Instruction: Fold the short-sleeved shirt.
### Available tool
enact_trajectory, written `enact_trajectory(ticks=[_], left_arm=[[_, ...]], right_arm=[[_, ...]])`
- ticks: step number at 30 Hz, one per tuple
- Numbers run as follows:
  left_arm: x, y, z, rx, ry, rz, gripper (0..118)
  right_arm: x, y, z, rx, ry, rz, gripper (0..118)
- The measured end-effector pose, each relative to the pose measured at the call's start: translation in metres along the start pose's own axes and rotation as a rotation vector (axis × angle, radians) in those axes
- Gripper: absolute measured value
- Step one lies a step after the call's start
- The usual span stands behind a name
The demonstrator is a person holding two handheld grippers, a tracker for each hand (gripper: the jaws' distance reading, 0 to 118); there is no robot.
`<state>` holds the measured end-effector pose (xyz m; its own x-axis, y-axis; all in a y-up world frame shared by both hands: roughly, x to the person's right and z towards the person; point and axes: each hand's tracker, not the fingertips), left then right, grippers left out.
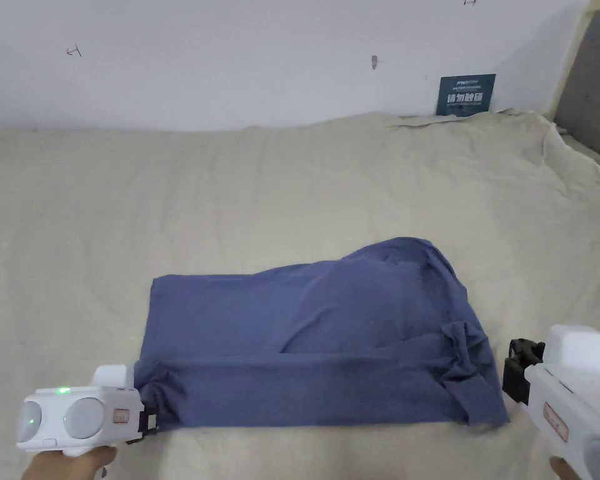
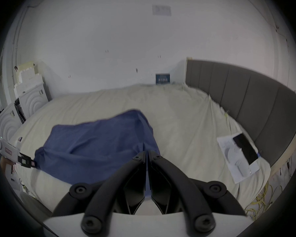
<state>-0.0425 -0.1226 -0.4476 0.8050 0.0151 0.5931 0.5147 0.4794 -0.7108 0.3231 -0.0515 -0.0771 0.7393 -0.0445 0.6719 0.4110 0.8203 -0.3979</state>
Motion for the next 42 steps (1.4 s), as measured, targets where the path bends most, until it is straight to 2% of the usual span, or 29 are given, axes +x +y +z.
enact_trajectory(ticks=[2,3,4,5,6,7,13,15,18,19,20,21,27,32,36,42], left_arm=[[0.001,0.002,0.008,0.016,-0.003,-0.017,5],[0.001,0.002,0.011,0.025,-0.002,-0.02,5],[0.001,0.003,0.013,0.031,-0.006,-0.022,5],[0.0,0.003,0.015,0.037,-0.01,-0.023,5],[0.0,0.004,0.017,0.043,-0.01,-0.023,5],[-0.001,0.004,0.018,0.05,-0.013,-0.023,5],[-0.004,0.005,0.02,0.062,-0.02,-0.026,5],[-0.004,0.004,0.02,0.063,-0.022,-0.024,5],[-0.004,0.002,0.019,0.06,-0.023,-0.024,5],[-0.004,0.001,0.019,0.06,-0.023,-0.024,5],[-0.005,0.0,0.019,0.061,-0.023,-0.024,5],[-0.005,-0.001,0.019,0.064,-0.022,-0.024,5],[-0.02,-0.006,0.021,0.077,-0.019,-0.019,5],[-0.041,-0.017,0.036,0.079,-0.061,0.036,5],[-0.044,-0.033,0.049,0.073,-0.07,0.026,5],[-0.037,-0.07,0.054,0.035,-0.051,-0.03,5]], right_arm=[[0.003,-0.008,-0.019,-0.076,0.0,-0.011,18],[0.005,-0.013,-0.029,-0.12,0.008,-0.015,34],[0.005,-0.017,-0.038,-0.162,0.008,-0.014,61],[0.005,-0.023,-0.046,-0.204,0.01,-0.02,78],[0.005,-0.029,-0.054,-0.223,0.014,-0.027,87],[0.003,-0.034,-0.059,-0.242,0.018,-0.029,89],[-0.007,-0.052,-0.087,-0.307,0.001,0.029,88],[-0.008,-0.054,-0.092,-0.317,0.0,0.043,80],[-0.009,-0.056,-0.095,-0.323,0.0,0.068,16],[-0.008,-0.057,-0.094,-0.321,0.001,0.072,10],[-0.006,-0.057,-0.092,-0.304,0.043,0.042,10],[-0.011,-0.054,-0.081,-0.305,0.035,0.031,10],[0.002,-0.043,-0.052,-0.234,0.066,0.019,9],[0.016,-0.035,-0.022,-0.197,0.087,0.024,9],[0.019,-0.043,0.002,-0.204,0.12,0.019,9],[0.021,-0.073,0.02,-0.249,0.104,0.02,9]])
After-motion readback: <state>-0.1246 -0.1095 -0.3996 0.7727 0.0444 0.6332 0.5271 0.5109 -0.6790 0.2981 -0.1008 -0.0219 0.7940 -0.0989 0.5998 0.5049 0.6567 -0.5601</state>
